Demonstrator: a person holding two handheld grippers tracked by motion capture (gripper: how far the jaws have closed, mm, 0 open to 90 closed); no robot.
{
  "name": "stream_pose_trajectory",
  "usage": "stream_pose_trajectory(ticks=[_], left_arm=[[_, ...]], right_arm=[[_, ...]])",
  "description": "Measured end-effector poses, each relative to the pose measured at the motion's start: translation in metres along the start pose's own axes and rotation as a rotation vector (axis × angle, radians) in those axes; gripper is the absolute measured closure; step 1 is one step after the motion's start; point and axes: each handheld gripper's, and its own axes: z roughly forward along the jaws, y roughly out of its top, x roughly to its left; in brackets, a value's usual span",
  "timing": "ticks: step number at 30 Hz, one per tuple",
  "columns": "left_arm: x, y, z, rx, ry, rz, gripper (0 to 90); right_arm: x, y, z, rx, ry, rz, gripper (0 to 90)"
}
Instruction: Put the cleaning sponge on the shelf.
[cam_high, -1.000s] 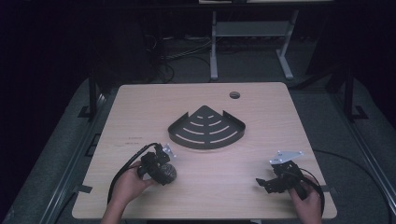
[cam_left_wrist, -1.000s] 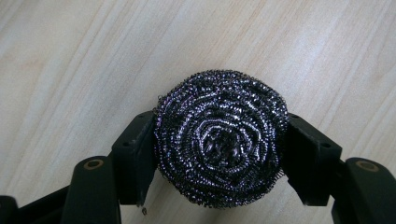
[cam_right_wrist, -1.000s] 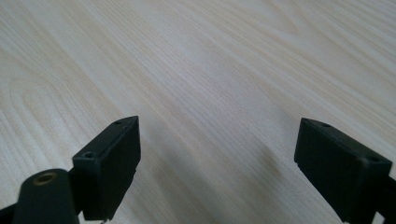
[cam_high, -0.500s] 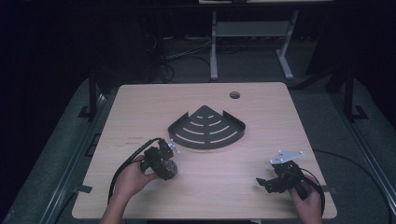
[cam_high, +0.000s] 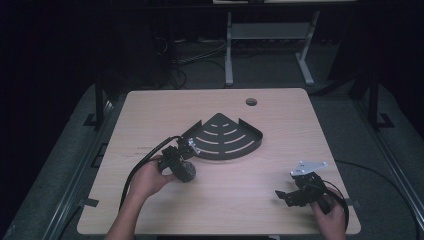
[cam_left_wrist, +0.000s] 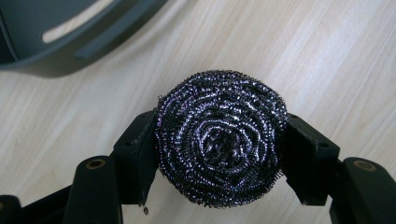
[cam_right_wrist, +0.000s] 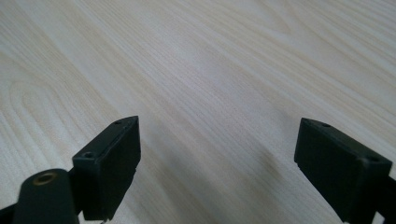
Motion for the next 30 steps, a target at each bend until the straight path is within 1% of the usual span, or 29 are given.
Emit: stream_pose_trajectory(ticks=[3, 5, 8, 10, 14, 17, 19, 25, 26, 28, 30], left_arm=[[0.002, 0.008, -0.003, 0.005, 0.002, 0.012, 34.3], [0.004, 0.012, -0.004, 0.003, 0.005, 0.011, 34.3], [0.005, 0.019, -0.006, 0.009, 0.013, 0.024, 34.2], [0.006, 0.023, -0.007, 0.004, 0.009, 0.026, 34.2], [0.009, 0.031, -0.007, 0.011, 0.006, 0.028, 34.2], [0.012, 0.036, -0.008, 0.002, 0.007, 0.026, 34.2], [0.013, 0.040, -0.009, -0.003, 0.010, 0.030, 34.1], [0.018, 0.049, -0.010, 0.000, 0.015, 0.037, 34.1], [0.019, 0.050, -0.009, -0.004, 0.012, 0.032, 34.2], [0.021, 0.053, -0.009, 0.002, 0.016, 0.037, 34.2], [0.024, 0.056, -0.008, -0.003, 0.012, 0.029, 34.1]], right_arm=[[0.000, 0.000, 0.000, -0.002, 0.000, 0.002, 14.1], [0.000, 0.000, -0.001, -0.004, 0.001, 0.005, 14.0], [0.000, 0.000, -0.001, -0.006, 0.002, 0.007, 14.1], [-0.001, 0.000, -0.001, -0.006, 0.003, 0.006, 14.1], [-0.001, 0.000, -0.001, -0.004, 0.001, 0.005, 14.0], [-0.001, -0.001, -0.002, -0.009, 0.003, 0.010, 14.1], [-0.001, -0.001, -0.001, -0.005, 0.002, 0.004, 14.1], [-0.002, -0.002, -0.003, -0.011, 0.001, 0.011, 14.0], [-0.002, -0.002, -0.003, -0.012, 0.001, 0.009, 14.1], [-0.001, -0.001, -0.003, -0.009, -0.001, 0.007, 14.1], [0.000, -0.001, -0.002, -0.009, 0.003, 0.005, 14.1]])
